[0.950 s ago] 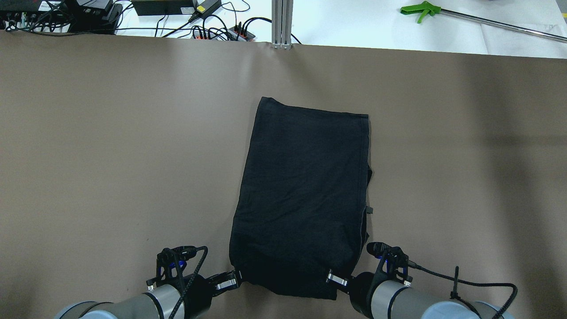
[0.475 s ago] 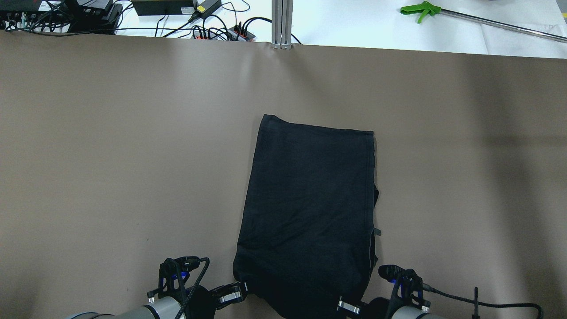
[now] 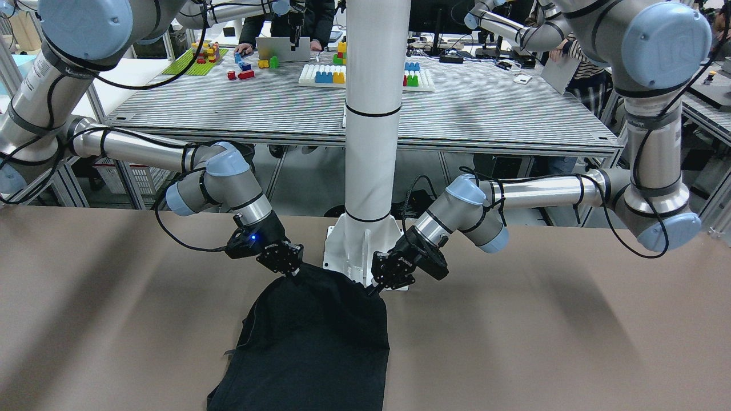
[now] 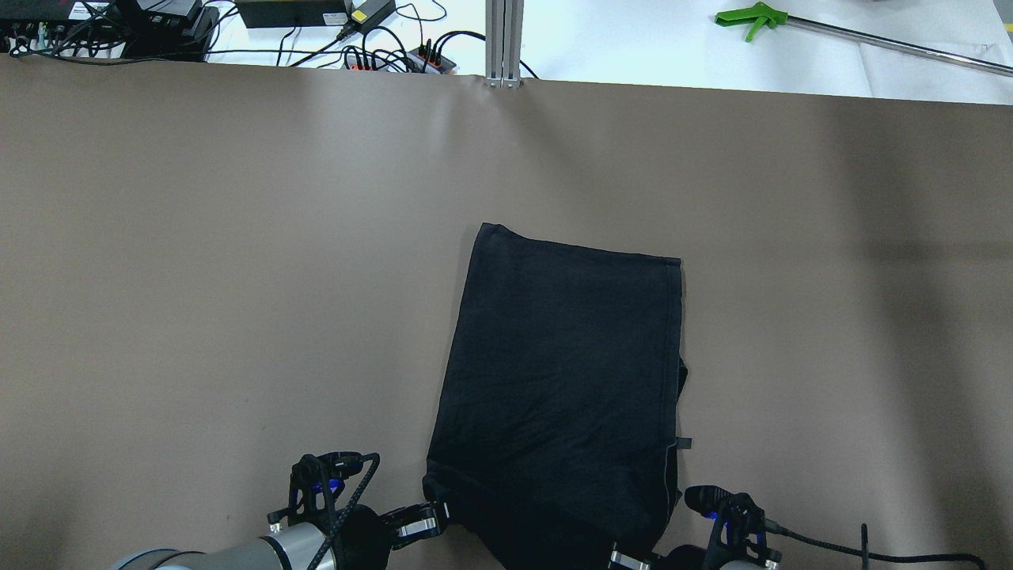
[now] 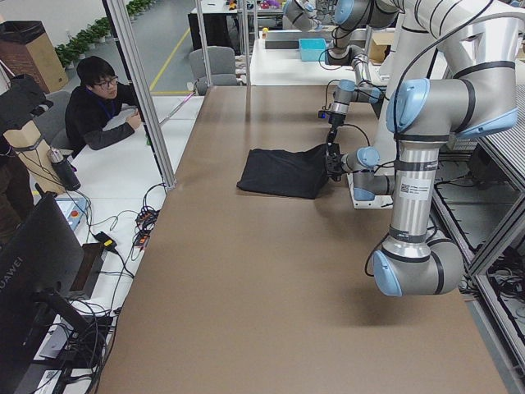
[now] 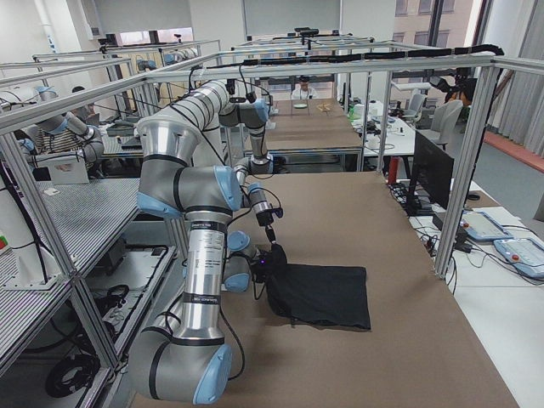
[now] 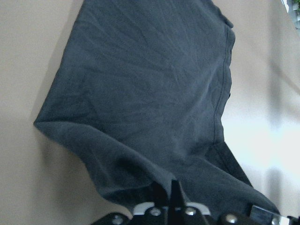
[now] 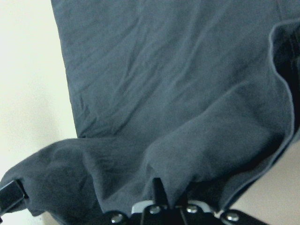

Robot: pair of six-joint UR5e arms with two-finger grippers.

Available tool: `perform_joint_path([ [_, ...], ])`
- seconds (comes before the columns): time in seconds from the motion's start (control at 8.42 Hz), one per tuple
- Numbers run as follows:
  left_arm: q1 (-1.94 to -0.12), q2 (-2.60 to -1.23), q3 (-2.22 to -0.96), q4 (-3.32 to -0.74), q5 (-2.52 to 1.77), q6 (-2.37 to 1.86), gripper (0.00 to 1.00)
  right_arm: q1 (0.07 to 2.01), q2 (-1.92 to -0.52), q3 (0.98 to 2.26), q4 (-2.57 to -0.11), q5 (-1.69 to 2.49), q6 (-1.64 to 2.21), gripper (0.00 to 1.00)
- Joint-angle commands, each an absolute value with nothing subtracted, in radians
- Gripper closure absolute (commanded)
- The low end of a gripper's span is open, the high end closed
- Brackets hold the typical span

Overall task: Fold clothes
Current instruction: 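Lift the near edge with both grippers and fold it away from the robot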

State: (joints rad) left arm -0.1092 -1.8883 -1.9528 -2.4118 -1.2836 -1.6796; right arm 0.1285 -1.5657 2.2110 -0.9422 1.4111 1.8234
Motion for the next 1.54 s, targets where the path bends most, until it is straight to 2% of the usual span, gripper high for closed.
perform_joint_path([
  [0.0,-0.257,-1.946,-1.937,-2.407,-1.4,-1.678,1.0,0.355,-1.476,2.12,-0.948,1.566,1.807,1.0],
  [0.12,-0.328,-1.953,-1.91,-2.401,-1.451,-1.68,1.0,0.406,-1.448,2.07,-0.948,1.566,1.807,1.0],
  [0.36,-0.458,-2.049,-1.748,-2.402,-1.546,-1.681,1.0,0.463,-1.419,1.99,-0.939,1.56,1.792,1.0],
  [0.59,-0.482,-2.156,-1.63,-2.402,-1.545,-1.693,1.0,0.5,-1.401,1.957,-0.939,1.557,1.79,1.0],
  [0.71,-0.488,-2.166,-1.62,-2.402,-1.546,-1.694,1.0,0.518,-1.385,1.951,-0.942,1.546,1.787,1.0],
  [1.07,-0.5,-2.163,-1.617,-2.402,-1.548,-1.689,1.0,0.546,-1.28,1.826,-0.94,1.478,1.779,1.0],
  [1.43,-0.511,-2.169,-1.6,-2.402,-1.548,-1.684,1.0,0.592,-1.269,1.815,-0.942,1.465,1.74,1.0],
])
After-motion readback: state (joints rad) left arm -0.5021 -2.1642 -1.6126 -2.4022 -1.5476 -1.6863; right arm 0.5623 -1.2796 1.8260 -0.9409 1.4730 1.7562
